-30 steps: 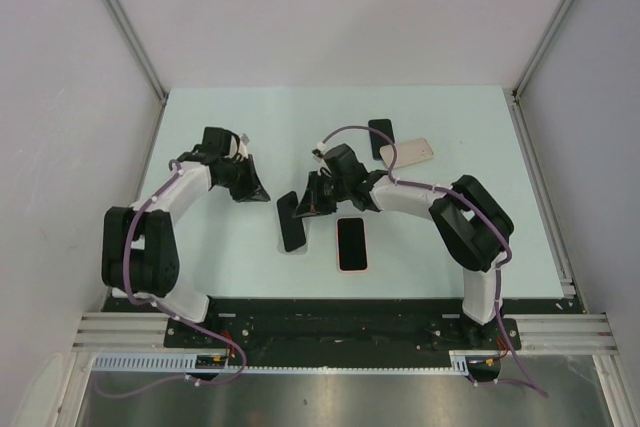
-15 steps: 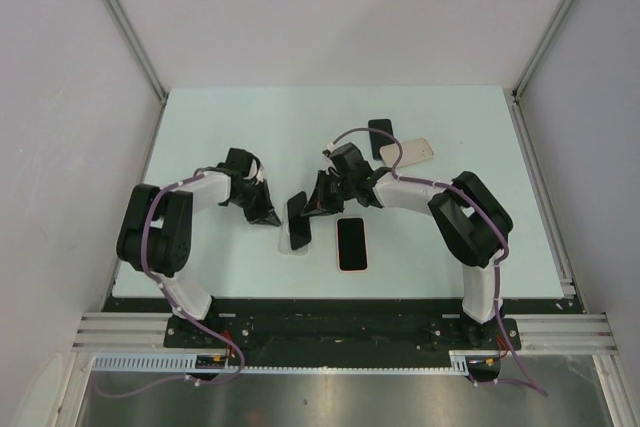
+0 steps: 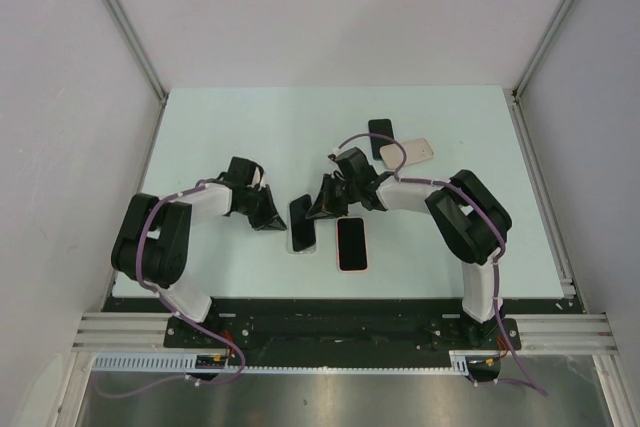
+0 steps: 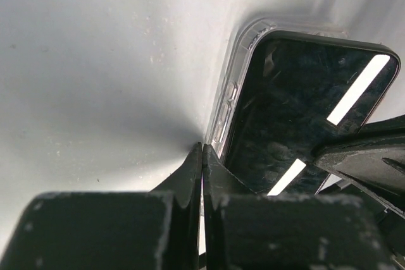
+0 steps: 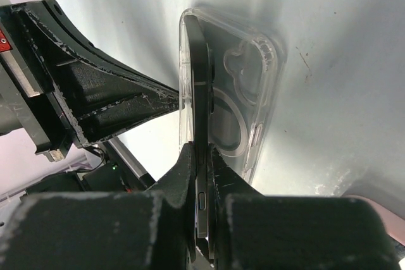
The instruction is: Put the phone into the phone case
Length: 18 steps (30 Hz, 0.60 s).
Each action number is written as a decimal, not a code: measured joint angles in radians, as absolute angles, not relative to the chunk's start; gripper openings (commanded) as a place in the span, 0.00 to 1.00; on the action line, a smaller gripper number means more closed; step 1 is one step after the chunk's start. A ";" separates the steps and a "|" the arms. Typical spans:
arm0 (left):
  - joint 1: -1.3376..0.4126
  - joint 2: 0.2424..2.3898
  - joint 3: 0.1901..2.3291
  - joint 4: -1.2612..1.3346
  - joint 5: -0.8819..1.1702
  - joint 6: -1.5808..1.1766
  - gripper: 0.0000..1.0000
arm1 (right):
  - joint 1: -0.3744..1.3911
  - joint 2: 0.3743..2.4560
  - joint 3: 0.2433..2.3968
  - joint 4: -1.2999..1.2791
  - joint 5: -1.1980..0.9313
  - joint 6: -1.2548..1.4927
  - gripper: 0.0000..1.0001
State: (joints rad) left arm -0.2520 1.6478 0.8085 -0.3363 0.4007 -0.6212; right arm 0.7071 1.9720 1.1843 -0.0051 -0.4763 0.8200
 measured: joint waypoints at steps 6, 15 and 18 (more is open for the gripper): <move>-0.264 1.643 0.802 -0.324 0.395 -0.630 0.00 | 0.702 1.972 1.138 0.080 -0.498 0.834 0.00; -0.294 1.606 0.754 -0.264 0.362 -0.660 0.00 | 0.685 1.985 1.053 0.250 -0.549 0.908 0.00; -0.298 1.589 0.735 -0.243 0.352 -0.673 0.00 | 0.685 1.985 1.036 0.282 -0.549 0.925 0.03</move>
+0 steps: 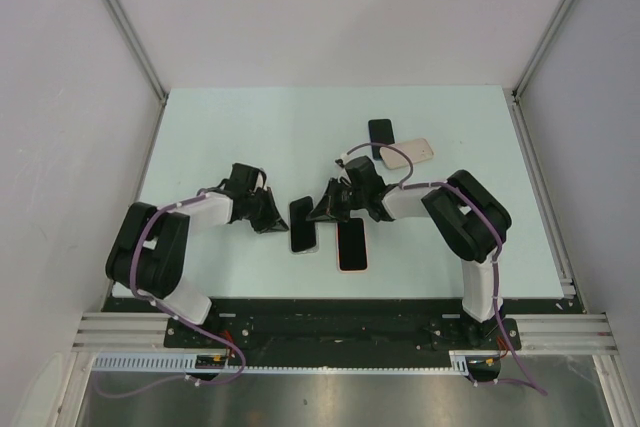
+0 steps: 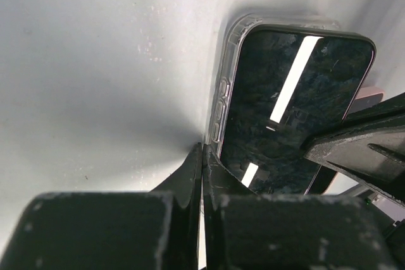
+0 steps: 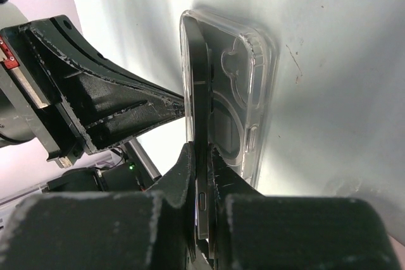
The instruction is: Put the phone into the phone case
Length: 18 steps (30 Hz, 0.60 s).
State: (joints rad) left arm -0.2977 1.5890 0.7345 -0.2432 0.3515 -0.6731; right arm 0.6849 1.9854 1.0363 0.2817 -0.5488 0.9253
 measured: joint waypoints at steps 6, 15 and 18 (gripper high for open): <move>-0.316 1.539 0.690 -0.219 0.324 -0.686 0.00 | 0.685 1.986 1.031 0.290 -0.542 0.937 0.23; -0.360 1.427 0.691 -0.353 0.304 -0.698 0.38 | 0.698 1.907 1.031 0.104 -0.468 0.879 0.51; -0.360 1.399 0.738 -0.386 0.267 -0.691 0.43 | 0.693 1.876 1.034 0.047 -0.446 0.855 0.53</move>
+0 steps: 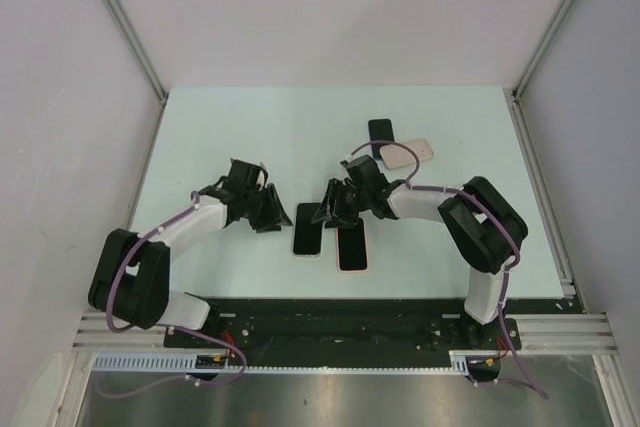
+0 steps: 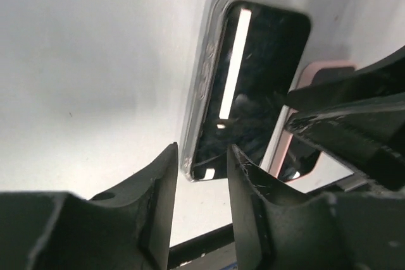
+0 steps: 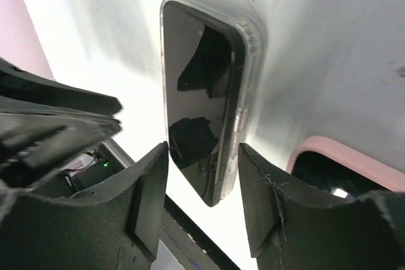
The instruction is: Put the phone into the phone case
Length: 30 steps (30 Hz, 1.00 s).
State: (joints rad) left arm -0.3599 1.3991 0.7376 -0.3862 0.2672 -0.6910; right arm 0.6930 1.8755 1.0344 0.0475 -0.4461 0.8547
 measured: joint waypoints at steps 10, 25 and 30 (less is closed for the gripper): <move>-0.358 1.511 0.892 -0.397 0.239 -0.643 0.49 | 0.692 1.857 1.053 -0.070 -0.366 0.810 0.55; -0.357 1.667 0.873 -0.349 0.348 -0.640 0.26 | 0.756 1.914 1.086 -0.002 -0.361 0.831 0.57; -0.331 1.666 0.840 -0.312 0.396 -0.655 0.16 | 0.728 1.935 1.087 0.035 -0.441 0.857 0.57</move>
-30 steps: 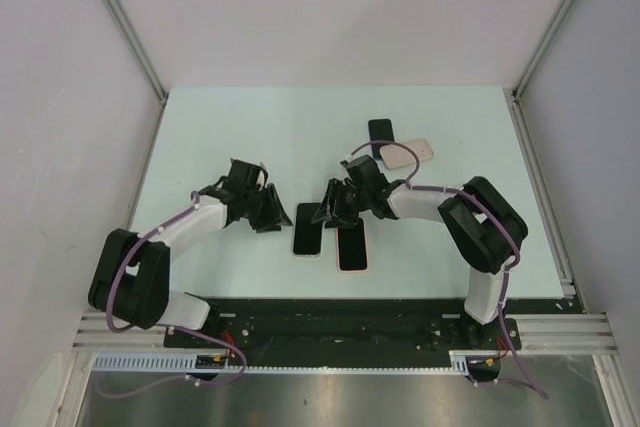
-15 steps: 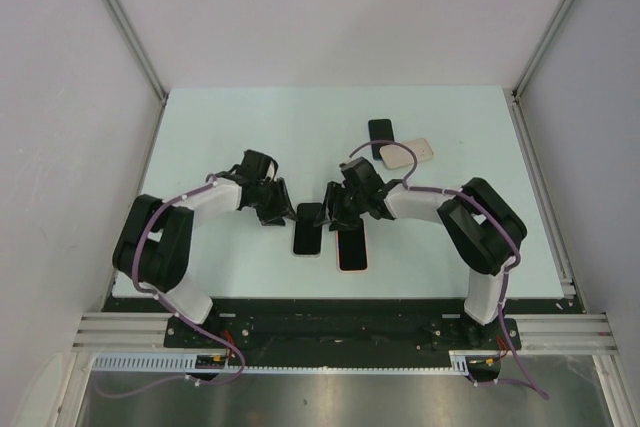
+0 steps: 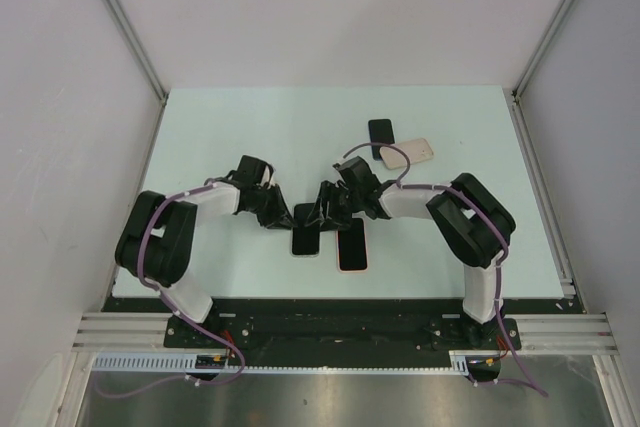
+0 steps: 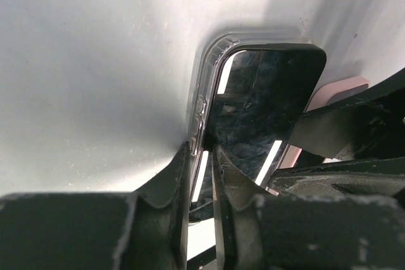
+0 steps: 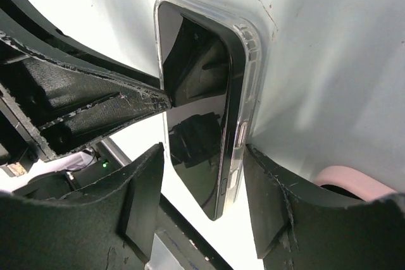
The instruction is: Put the phone into the phone case
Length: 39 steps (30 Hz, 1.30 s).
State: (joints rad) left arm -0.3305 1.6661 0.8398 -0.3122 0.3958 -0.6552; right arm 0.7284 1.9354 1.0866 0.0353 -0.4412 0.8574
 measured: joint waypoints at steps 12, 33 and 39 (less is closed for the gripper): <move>-0.281 1.641 0.773 -0.240 0.472 -0.680 0.11 | 0.670 1.988 1.021 0.266 -0.619 0.974 0.52; -0.260 1.625 0.733 -0.268 0.533 -0.681 0.14 | 0.667 1.987 0.990 0.448 -0.658 0.997 0.34; -0.265 1.625 0.733 -0.269 0.536 -0.682 0.14 | 0.670 1.985 0.990 0.398 -0.625 0.962 0.36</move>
State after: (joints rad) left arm -0.2646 1.6253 0.7330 -0.2691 0.5358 -0.6815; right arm 0.6701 1.9850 0.9901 0.3985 -0.6250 0.9623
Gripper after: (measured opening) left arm 0.139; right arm 0.376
